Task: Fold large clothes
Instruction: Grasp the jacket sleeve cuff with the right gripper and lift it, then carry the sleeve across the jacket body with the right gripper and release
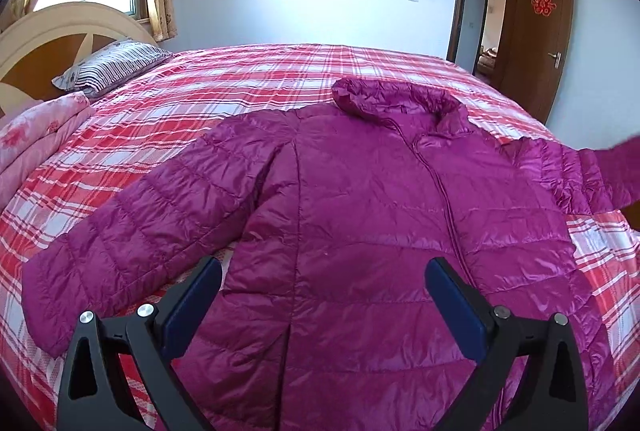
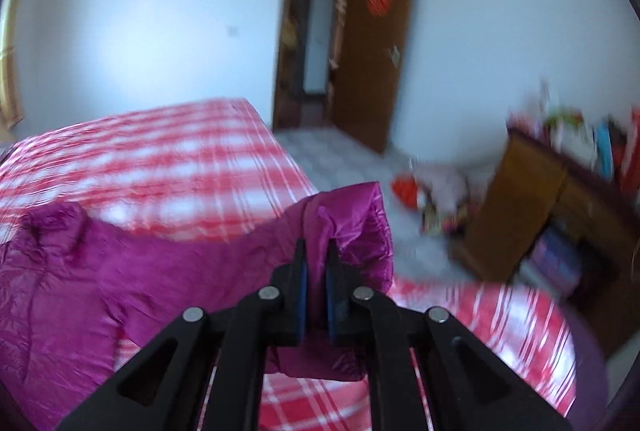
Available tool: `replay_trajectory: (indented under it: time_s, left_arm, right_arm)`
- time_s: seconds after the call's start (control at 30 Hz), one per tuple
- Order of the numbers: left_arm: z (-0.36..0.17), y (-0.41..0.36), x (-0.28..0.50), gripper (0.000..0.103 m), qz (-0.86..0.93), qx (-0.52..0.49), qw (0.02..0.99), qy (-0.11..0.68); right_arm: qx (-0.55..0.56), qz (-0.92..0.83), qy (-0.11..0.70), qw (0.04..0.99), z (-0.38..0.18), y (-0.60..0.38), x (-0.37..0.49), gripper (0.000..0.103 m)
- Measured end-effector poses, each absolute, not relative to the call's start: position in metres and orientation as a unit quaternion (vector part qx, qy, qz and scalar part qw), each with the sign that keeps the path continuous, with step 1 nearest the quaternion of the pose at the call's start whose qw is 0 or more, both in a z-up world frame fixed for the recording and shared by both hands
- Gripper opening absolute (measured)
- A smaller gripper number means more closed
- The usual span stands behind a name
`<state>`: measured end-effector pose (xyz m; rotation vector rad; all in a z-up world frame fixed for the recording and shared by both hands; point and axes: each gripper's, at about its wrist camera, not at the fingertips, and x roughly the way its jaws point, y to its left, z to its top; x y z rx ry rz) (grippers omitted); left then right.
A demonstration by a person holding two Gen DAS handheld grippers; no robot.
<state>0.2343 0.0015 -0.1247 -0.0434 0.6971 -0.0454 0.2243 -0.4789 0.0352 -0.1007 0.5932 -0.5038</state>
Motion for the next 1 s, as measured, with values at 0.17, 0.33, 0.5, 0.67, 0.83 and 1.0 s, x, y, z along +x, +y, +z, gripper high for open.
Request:
replay_trajectory:
  time_s: [0.17, 0.33, 0.5, 0.67, 0.83, 1.0]
  left_arm:
    - [-0.12, 0.015, 0.23, 0.102, -0.021, -0.036, 0.941, 0.336]
    - [-0.12, 0.033, 0.227, 0.102, -0.014, -0.049, 0.941, 0.335]
    - [-0.119, 0.052, 0.226, 0.102, -0.003, -0.059, 0.94, 0.336]
    - [-0.118, 0.068, 0.225, 0.102, 0.012, -0.055, 0.94, 0.338]
    - [-0.116, 0.082, 0.225, 0.102, 0.034, -0.044, 0.939, 0.339]
    - [-0.117, 0.089, 0.231, 0.102, 0.05, -0.028, 0.936, 0.346]
  right_arm:
    - [-0.145, -0.182, 0.253, 0.939, 0.069, -0.385, 0.251, 0.009]
    - [-0.225, -0.108, 0.24, 0.938, 0.061, -0.297, 0.273, 0.009]
    - [-0.283, -0.024, 0.249, 0.926, 0.02, -0.209, 0.298, 0.009]
    - [-0.308, 0.043, 0.268, 0.912, -0.035, -0.139, 0.326, 0.009]
    - [-0.279, 0.099, 0.289, 0.91, -0.089, -0.084, 0.344, 0.01]
    - [-0.213, 0.16, 0.32, 0.909, -0.128, -0.062, 0.344, 0.089]
